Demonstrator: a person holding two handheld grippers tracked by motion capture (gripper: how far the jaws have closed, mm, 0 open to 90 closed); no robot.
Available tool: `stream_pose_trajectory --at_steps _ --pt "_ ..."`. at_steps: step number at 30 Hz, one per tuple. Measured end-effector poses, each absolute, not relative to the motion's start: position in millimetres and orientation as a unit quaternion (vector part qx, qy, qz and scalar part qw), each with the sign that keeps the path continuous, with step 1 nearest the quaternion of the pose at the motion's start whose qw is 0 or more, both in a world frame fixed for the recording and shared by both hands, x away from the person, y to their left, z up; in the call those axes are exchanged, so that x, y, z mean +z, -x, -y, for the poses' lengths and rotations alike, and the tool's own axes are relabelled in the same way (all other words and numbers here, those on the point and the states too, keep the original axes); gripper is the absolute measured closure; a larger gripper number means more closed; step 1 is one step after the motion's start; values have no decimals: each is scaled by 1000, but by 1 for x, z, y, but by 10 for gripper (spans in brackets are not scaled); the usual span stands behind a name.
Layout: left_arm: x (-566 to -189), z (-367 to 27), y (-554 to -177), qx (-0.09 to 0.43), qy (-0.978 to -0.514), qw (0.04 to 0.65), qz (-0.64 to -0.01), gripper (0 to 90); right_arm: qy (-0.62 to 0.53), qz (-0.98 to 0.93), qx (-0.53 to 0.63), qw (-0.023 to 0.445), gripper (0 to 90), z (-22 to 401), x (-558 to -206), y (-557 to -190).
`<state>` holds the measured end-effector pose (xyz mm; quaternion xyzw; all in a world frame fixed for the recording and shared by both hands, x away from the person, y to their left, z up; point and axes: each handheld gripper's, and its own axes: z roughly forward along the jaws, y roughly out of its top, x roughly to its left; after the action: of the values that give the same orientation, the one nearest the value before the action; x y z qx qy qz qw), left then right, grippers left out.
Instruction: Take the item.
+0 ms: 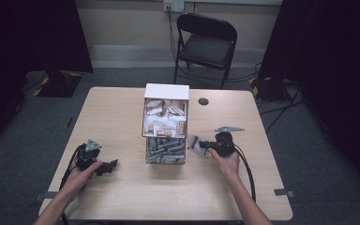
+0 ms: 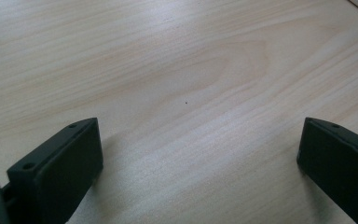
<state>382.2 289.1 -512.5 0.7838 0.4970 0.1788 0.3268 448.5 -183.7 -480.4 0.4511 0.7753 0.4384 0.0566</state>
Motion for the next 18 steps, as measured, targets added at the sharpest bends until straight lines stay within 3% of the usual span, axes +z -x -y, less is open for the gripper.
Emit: stream_pose_trajectory --at_steps 18 --pt "-513 -289 -382 179 -784 327 -497 0 -467 -774 419 87 851 184 -491 -460"
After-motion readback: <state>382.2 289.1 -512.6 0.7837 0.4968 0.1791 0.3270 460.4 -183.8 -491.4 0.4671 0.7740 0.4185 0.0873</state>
